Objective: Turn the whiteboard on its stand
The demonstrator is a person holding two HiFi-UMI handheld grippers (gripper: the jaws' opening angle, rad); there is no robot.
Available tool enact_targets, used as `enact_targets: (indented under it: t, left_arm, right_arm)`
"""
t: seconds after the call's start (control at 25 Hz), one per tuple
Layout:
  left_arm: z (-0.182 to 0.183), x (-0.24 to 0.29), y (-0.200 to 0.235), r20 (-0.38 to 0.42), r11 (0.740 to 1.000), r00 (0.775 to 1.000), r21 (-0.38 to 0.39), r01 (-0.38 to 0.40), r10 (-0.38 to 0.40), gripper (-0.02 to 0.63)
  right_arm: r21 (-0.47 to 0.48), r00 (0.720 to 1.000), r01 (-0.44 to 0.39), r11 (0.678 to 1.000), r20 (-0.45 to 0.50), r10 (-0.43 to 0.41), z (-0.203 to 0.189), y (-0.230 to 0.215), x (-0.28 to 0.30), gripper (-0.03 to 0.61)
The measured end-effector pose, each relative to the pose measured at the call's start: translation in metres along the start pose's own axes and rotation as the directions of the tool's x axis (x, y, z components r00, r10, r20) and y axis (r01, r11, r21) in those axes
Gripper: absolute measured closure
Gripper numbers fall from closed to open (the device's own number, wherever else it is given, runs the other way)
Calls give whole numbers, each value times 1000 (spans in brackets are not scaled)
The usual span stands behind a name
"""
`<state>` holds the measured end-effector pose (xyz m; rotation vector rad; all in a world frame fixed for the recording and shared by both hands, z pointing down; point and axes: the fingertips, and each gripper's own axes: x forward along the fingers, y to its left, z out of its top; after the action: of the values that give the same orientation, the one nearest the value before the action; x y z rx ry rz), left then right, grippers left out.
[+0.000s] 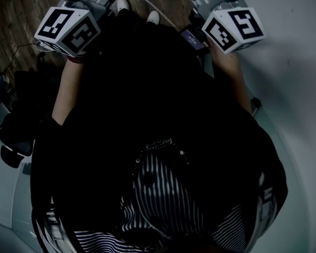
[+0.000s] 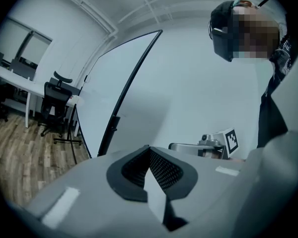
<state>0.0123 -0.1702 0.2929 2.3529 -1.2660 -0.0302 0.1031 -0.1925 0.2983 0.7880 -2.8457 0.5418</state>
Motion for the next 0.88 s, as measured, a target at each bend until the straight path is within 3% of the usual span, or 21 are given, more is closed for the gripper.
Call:
enact_targets:
  t: [0.2, 0.36, 0.8, 0.88]
  left_arm:
    - [19, 17, 29, 22, 995, 997, -63, 72, -71, 614]
    - [40, 36, 39, 44, 993, 992, -8, 115, -115, 614]
    - [107, 73, 148, 47, 984, 983, 47, 173, -175, 614]
    - [111, 72, 153, 36, 980, 981, 73, 185, -188, 614]
  right_arm:
    - [-30, 998, 69, 997, 15, -69, 18, -3, 14, 578]
    - [-51, 994, 106, 993, 31, -105, 31, -7, 23, 578]
    - [-89, 987, 158, 983, 44, -155, 86, -32, 149, 578]
    - [-94, 985, 168, 981, 52, -163, 90, -28, 158, 578]
